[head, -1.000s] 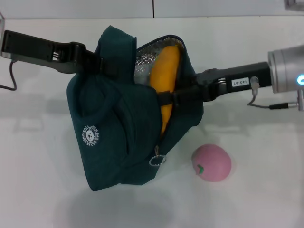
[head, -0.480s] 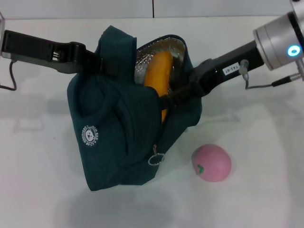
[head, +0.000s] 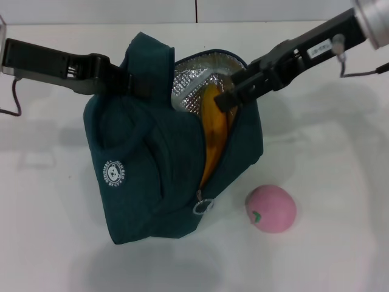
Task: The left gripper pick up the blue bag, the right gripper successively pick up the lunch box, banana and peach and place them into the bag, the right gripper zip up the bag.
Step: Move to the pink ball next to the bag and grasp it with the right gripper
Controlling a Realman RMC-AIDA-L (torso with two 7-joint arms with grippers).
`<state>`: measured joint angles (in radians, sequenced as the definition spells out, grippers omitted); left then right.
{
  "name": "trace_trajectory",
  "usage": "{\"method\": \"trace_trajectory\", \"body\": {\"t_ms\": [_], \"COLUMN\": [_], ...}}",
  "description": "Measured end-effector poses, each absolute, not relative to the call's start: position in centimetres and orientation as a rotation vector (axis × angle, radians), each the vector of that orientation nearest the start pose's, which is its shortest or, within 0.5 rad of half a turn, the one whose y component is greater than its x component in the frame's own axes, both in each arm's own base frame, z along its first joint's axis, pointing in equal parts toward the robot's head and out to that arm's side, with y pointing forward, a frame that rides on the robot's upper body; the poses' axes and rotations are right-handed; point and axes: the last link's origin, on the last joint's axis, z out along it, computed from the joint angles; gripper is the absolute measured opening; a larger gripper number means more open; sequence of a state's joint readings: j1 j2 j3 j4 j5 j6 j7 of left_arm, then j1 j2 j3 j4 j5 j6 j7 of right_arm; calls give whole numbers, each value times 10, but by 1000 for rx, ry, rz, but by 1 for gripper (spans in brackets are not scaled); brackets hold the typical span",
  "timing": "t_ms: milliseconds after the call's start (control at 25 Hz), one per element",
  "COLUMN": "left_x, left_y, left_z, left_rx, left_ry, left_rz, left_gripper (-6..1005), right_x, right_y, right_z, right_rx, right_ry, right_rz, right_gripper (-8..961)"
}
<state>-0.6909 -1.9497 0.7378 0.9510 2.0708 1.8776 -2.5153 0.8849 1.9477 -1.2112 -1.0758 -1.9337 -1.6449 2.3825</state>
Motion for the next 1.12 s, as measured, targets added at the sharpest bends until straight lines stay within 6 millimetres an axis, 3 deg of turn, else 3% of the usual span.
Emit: {"method": "trace_trajectory", "body": {"t_ms": [280,560,800,1120], "left_x": [-191,-192,-190,-187], "left_y": [357,356,357,359], "left_z": [82,81,81,81], "left_rx": [-2705,-2703,-2708,-2715], "left_ry": [-1645,-1655,-1648,-1636], "left_rz": [-510,-513,-513,-513], "left_gripper": [44,44,44,44], "right_x": [82,122,148,144], "right_y": [372,352,353,355], "right_z": [66,78,66,23], "right_rx": [-3059,-3058,-2995,-3003], "right_ry": [773,810,834,689], "right_rz": [300,35,-226,-390], "right_gripper": [875,875,874,873]}}
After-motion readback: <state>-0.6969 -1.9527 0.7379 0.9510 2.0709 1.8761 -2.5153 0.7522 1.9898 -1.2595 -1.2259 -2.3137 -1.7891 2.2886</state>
